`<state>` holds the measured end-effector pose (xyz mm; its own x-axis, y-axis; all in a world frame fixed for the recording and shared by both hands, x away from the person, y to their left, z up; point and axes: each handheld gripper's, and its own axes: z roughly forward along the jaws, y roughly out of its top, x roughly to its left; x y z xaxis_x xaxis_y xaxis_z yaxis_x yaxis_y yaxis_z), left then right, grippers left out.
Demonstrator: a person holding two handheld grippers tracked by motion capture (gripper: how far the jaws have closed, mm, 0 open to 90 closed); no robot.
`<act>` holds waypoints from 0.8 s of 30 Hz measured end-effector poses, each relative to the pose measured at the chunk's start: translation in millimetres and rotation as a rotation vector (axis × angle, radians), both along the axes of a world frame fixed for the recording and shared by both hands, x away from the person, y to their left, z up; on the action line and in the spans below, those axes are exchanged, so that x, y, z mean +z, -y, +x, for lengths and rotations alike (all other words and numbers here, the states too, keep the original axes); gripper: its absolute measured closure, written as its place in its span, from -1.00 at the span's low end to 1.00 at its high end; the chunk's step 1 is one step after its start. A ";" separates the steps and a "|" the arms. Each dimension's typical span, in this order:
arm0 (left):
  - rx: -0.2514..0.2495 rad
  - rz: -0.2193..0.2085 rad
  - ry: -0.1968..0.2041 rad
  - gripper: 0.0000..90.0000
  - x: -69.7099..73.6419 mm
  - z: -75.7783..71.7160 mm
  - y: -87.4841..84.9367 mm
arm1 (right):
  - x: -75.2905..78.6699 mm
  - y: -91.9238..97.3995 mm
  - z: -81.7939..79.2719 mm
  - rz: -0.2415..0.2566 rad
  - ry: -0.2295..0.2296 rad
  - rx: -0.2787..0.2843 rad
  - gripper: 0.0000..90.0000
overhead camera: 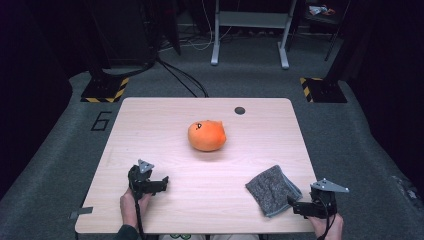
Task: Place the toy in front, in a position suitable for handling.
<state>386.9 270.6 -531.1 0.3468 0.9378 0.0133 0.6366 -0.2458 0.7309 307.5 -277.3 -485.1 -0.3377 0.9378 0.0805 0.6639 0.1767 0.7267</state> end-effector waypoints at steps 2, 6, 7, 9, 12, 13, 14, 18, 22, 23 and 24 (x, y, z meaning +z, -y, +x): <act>0.000 0.000 0.000 -0.88 0.0 0.0 0.0 | 0.1 0.3 0.3 -0.005 -0.002 -0.003 -1.00; 0.000 0.000 0.000 -0.88 0.0 0.0 0.0 | 3.3 -2.6 2.5 -0.011 -0.004 0.003 -1.00; 0.000 0.000 0.000 -0.88 0.0 0.0 0.0 | 3.3 -2.6 2.5 -0.011 -0.004 0.003 -1.00; 0.000 0.000 0.000 -0.88 0.0 0.1 0.0 | 4.4 -7.8 5.2 -0.019 -0.007 0.007 -0.99; 0.001 0.000 0.000 -0.88 0.0 0.1 0.1 | 2.7 -14.8 9.8 -0.038 -0.018 0.027 -0.99; 0.001 0.000 0.000 -0.88 0.0 0.1 0.1 | 2.7 -14.8 9.8 -0.038 -0.018 0.027 -0.99; 0.001 0.000 0.001 -0.88 0.0 0.1 0.1 | 2.0 -17.1 11.2 -0.043 -0.021 0.033 -0.99; 0.001 -0.001 0.001 -0.88 -0.1 0.2 0.2 | -3.5 -28.8 19.6 -0.062 -0.049 0.046 -0.99; 0.002 -0.003 -0.001 -0.88 -0.1 0.2 0.3 | -6.9 -37.4 26.9 -0.069 -0.058 0.064 -0.99; 0.001 0.000 0.000 -0.88 0.0 0.3 0.2 | -7.5 -40.5 28.3 -0.068 -0.061 0.060 -0.99; 0.001 -0.001 0.000 -0.88 0.0 0.2 0.2 | -8.4 -43.0 29.9 -0.066 -0.062 0.062 -0.99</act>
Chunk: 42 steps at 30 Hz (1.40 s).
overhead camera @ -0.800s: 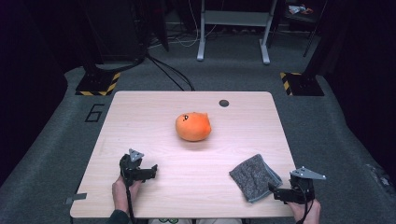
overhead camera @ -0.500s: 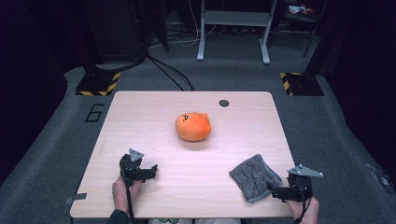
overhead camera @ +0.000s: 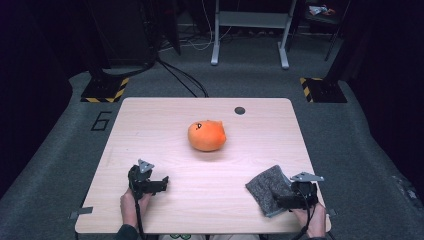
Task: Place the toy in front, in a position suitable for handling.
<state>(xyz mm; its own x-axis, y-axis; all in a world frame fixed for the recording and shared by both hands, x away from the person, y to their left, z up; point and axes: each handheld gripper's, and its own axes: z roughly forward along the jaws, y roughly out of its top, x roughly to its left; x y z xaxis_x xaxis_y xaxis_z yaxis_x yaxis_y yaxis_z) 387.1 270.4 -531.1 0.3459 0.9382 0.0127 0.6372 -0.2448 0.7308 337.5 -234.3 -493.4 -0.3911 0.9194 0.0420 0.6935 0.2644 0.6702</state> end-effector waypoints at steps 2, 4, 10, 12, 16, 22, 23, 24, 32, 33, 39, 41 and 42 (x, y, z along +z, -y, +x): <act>0.001 -0.002 0.000 -0.88 -0.1 -0.1 0.1 | -2.4 -5.1 3.3 -0.004 -0.010 0.007 -0.99; 0.001 -0.002 -0.001 -0.88 0.0 -0.1 0.1 | -3.9 -8.1 5.0 -0.013 -0.015 0.004 -0.99; 0.005 -0.008 -0.001 -0.88 -0.3 -0.2 0.6 | -10.1 -17.6 13.1 -0.029 -0.028 0.036 -0.99; 0.005 -0.010 -0.003 -0.88 -0.2 -0.3 0.6 | -12.2 -20.8 16.8 -0.028 -0.039 0.037 -1.00; 0.006 -0.007 0.001 -0.88 -0.3 -0.2 0.6 | -17.6 -23.5 20.0 -0.054 -0.054 0.045 -1.00; 0.006 -0.008 -0.001 -0.88 -0.3 -0.3 0.6 | -21.9 -23.1 19.7 -0.066 -0.055 0.048 -0.94; 0.006 -0.008 0.000 -0.88 -0.3 -0.3 0.6 | -22.1 -22.7 19.6 -0.065 -0.056 0.052 -0.92; 0.006 -0.008 0.000 -0.88 -0.3 -0.3 0.6 | -22.5 -21.8 19.7 -0.064 -0.055 0.059 -0.90; 0.005 -0.008 -0.001 -0.88 -0.3 -0.3 0.6 | -20.4 -18.3 13.4 -0.042 -0.018 0.032 -0.40; 0.005 -0.008 -0.001 -0.88 -0.3 -0.3 0.6 | -20.4 -18.3 13.4 -0.042 -0.018 0.032 -0.40; 0.006 -0.007 0.001 -0.88 -0.3 -0.2 0.6 | -20.5 -18.2 8.8 -0.019 0.011 0.020 -0.02; 0.006 -0.006 0.001 -0.88 -0.3 -0.2 0.6 | -20.4 -18.4 7.8 -0.017 0.017 0.025 0.10; 0.006 -0.007 0.001 -0.88 -0.3 -0.2 0.6 | -20.8 -18.3 7.3 -0.017 0.023 0.029 0.14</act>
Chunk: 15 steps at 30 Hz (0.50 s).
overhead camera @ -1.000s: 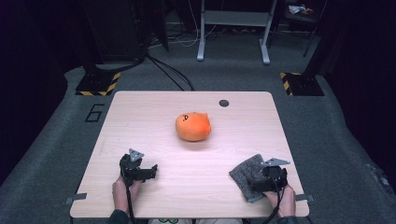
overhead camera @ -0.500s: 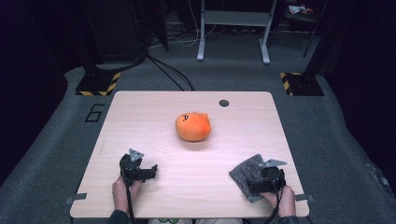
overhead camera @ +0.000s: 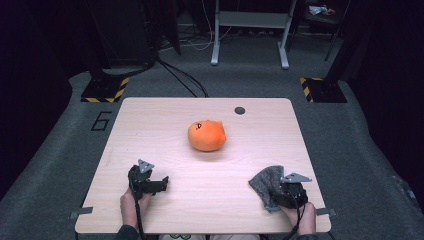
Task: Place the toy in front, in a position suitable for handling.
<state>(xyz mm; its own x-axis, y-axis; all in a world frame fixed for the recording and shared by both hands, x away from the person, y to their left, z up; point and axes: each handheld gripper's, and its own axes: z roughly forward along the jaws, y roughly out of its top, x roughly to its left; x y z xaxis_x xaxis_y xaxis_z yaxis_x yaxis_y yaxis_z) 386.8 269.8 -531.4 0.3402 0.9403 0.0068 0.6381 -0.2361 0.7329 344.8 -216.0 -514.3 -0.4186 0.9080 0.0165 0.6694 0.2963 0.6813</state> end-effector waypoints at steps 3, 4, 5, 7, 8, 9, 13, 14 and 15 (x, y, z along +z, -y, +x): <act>0.000 -0.001 -0.001 -0.88 0.0 0.0 0.0 | -0.5 0.3 -1.4 0.004 0.010 -0.003 0.26; 0.000 0.000 0.000 -0.88 0.0 0.0 0.0 | -0.8 0.3 -1.7 0.004 0.017 -0.006 0.30; 0.000 -0.001 0.000 -0.88 0.0 0.0 0.0 | -1.2 0.2 -2.0 0.007 0.024 -0.010 0.33; -0.001 -0.002 -0.002 -0.88 0.0 -0.1 0.1 | -1.4 -0.3 -2.9 0.012 0.024 -0.015 0.36; 0.000 -0.001 -0.001 -0.88 0.0 0.0 0.0 | -1.9 -0.6 -3.8 0.011 0.033 -0.015 0.38; -0.001 -0.003 -0.002 -0.88 0.0 -0.1 0.1 | -2.1 -0.1 -4.2 0.009 0.037 -0.011 0.40; -0.001 0.000 0.000 -0.88 0.0 0.0 0.0 | -2.0 -0.7 -5.3 0.015 0.045 -0.029 0.45; 0.000 -0.001 0.000 -0.88 0.0 0.0 0.0 | -1.8 -0.2 -5.3 0.020 0.046 -0.029 0.47; 0.000 0.000 0.000 -0.88 0.0 0.0 0.0 | -1.3 0.5 -5.4 0.020 0.054 -0.031 0.48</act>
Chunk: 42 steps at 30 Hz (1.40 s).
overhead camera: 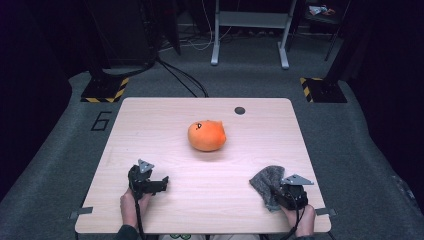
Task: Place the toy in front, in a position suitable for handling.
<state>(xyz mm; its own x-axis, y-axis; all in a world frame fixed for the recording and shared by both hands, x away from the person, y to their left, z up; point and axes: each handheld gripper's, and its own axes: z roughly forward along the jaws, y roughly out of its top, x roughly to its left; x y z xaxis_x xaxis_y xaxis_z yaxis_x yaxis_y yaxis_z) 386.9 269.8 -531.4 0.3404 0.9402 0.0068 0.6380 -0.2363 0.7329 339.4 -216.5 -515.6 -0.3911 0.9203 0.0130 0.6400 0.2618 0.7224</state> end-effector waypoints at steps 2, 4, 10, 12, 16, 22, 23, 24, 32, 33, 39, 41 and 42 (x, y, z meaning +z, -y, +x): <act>-0.001 -0.001 -0.001 -0.88 0.0 0.0 0.0 | 1.2 1.5 0.0 0.003 0.008 -0.003 0.48; 0.000 0.000 0.000 -0.88 0.0 0.0 0.0 | 3.1 2.8 -0.8 0.012 0.016 -0.017 0.48; 0.000 0.000 0.000 -0.88 0.0 0.0 0.0 | 12.2 8.8 0.3 0.039 0.037 -0.031 0.48; 0.000 0.000 -0.001 -0.88 0.0 0.0 0.0 | 14.6 9.1 0.6 0.051 0.038 -0.042 0.48; 0.000 -0.001 -0.001 -0.88 0.1 -0.1 0.1 | 25.8 13.7 6.2 0.056 0.068 -0.056 0.48; 0.000 -0.001 -0.001 -0.88 0.1 0.0 0.0 | 35.5 20.0 17.5 0.059 0.088 -0.076 0.47; -0.001 -0.003 -0.002 -0.88 0.0 -0.1 0.1 | 36.8 21.4 19.5 0.058 0.094 -0.082 0.47; -0.001 -0.003 -0.003 -0.88 0.0 -0.1 0.1 | 38.0 22.6 21.7 0.058 0.096 -0.085 0.47; -0.001 -0.003 -0.002 -0.88 0.0 -0.1 0.1 | 44.7 35.4 44.7 0.054 0.098 -0.132 0.46; -0.001 0.000 0.000 -0.88 0.0 0.1 0.0 | 44.8 37.1 48.2 0.045 0.100 -0.137 0.46; -0.001 -0.003 -0.003 -0.88 0.0 0.0 0.1 | 40.8 45.9 70.0 0.032 0.072 -0.181 0.45; -0.001 -0.002 -0.002 -0.88 0.0 0.1 0.0 | 38.2 48.4 76.8 0.032 0.059 -0.190 0.45; -0.002 -0.004 -0.002 -0.88 0.0 0.1 0.1 | 36.4 49.2 80.3 0.026 0.060 -0.192 0.45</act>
